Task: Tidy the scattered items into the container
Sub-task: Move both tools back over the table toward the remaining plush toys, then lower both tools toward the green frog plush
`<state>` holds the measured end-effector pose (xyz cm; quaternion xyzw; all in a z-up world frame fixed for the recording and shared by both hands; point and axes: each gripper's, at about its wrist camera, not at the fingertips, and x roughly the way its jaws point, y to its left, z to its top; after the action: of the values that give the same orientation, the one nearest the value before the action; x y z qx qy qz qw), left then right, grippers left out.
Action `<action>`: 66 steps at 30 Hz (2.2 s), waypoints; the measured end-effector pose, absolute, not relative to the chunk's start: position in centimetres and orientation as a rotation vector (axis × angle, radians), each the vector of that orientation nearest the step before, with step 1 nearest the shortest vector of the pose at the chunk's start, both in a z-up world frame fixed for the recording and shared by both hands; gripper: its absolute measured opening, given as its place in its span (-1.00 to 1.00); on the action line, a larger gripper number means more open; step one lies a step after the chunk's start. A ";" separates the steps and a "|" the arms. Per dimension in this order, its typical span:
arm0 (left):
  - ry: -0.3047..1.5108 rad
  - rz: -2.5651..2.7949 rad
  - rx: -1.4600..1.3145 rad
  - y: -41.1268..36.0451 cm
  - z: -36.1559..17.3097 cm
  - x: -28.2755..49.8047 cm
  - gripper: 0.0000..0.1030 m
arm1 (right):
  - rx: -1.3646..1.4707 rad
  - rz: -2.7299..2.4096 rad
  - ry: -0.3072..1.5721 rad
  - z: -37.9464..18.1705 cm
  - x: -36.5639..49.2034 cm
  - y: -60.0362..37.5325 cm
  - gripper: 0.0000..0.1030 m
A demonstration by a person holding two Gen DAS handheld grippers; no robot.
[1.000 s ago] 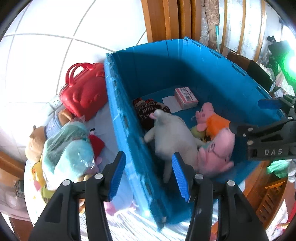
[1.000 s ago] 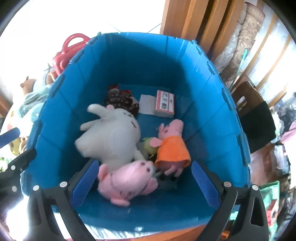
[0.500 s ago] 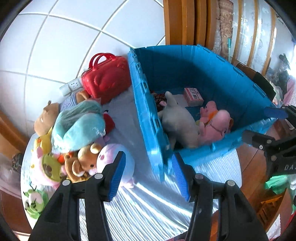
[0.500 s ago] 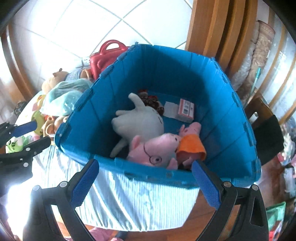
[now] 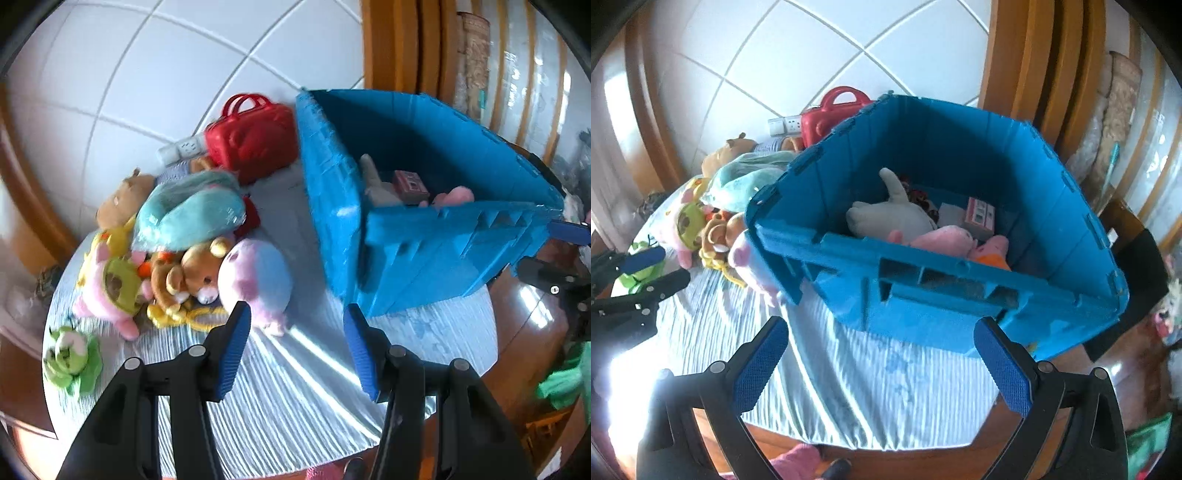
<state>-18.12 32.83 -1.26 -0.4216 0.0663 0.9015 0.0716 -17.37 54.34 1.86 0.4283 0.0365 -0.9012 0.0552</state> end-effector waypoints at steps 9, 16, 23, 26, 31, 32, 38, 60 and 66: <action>0.126 2.781 -1.387 28.7 -4.8 -15.8 0.00 | 1.294 -2.651 0.130 -1.1 -15.8 50.9 0.98; 0.119 2.861 -1.386 25.2 -5.9 -14.5 0.00 | 1.285 -2.611 0.149 -2.6 -15.3 47.3 0.98; 0.093 2.873 -1.419 20.8 -7.1 -14.0 0.00 | 1.265 -2.592 0.179 -3.5 -14.8 42.5 0.98; 0.106 2.894 -1.420 18.8 -7.3 -13.8 0.00 | 1.278 -2.594 0.185 -4.1 -15.1 40.6 0.98; 0.085 2.911 -1.426 14.9 -7.7 -13.4 0.00 | 1.308 -2.578 0.157 -5.3 -15.8 37.8 0.98; 0.081 2.916 -1.429 13.9 -7.8 -13.2 0.00 | 1.313 -2.574 0.148 -5.5 -15.9 37.2 0.98; 0.045 2.932 -1.484 8.5 -8.9 -13.2 0.00 | 1.337 -2.545 0.112 -6.8 -16.7 33.5 0.98; -0.061 2.916 -1.560 -4.4 -12.3 -15.5 0.00 | 1.448 -2.536 0.101 -10.3 -19.4 23.7 0.98; -0.130 2.924 -1.605 -5.8 -13.1 -16.7 0.00 | 1.461 -2.504 0.129 -10.8 -21.7 22.6 0.98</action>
<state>-16.73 -5.84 -13.10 -0.4786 -0.0388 0.8717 -0.0979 -21.70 22.64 -10.83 0.4997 0.0441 -0.8568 0.1195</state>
